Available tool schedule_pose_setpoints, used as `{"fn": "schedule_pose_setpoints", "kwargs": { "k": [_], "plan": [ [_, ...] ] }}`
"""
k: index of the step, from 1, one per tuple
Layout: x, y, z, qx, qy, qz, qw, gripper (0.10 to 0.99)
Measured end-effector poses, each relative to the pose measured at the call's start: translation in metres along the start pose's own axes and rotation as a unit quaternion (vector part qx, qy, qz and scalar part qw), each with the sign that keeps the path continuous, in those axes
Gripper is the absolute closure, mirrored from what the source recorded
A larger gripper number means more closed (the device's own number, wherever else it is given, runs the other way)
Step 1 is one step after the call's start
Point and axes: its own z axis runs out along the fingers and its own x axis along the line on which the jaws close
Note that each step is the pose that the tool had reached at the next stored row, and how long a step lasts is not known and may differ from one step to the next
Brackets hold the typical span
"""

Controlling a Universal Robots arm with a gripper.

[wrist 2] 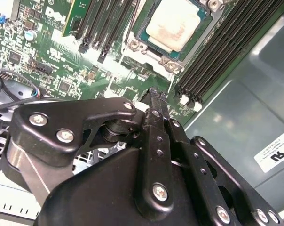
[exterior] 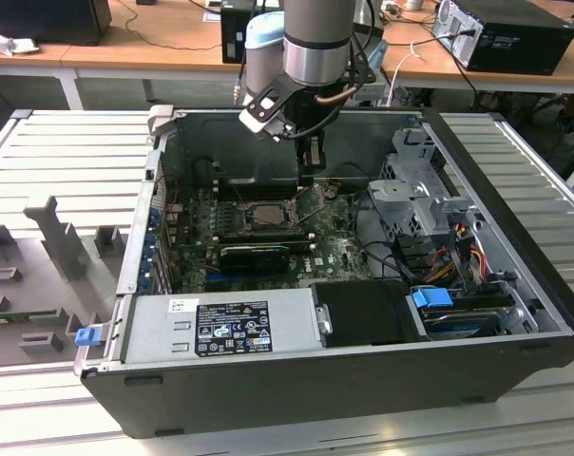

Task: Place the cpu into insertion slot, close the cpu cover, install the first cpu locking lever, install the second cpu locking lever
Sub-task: 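Close the cpu cover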

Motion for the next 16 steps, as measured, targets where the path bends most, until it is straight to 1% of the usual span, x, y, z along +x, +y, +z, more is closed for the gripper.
{"fn": "schedule_pose_setpoints", "kwargs": {
  "k": [2, 5, 10, 12, 16],
  "plan": [
    [0.0006, 0.0014, 0.0001, 0.0001, -0.0001, 0.000, 1.0000, 0.980],
    [0.0008, 0.0054, 0.0003, 0.0000, 0.0000, 0.000, 1.0000, 0.980],
    [0.0009, 0.0145, 0.0008, 0.0001, 0.0000, 0.000, 1.0000, 0.980],
    [0.0009, 0.0197, 0.0012, 0.0000, 0.0000, 0.000, 1.0000, 0.980],
    [0.0009, 0.0244, 0.0023, 0.0000, -0.0003, 0.000, 1.0000, 0.980]
  ]
}}
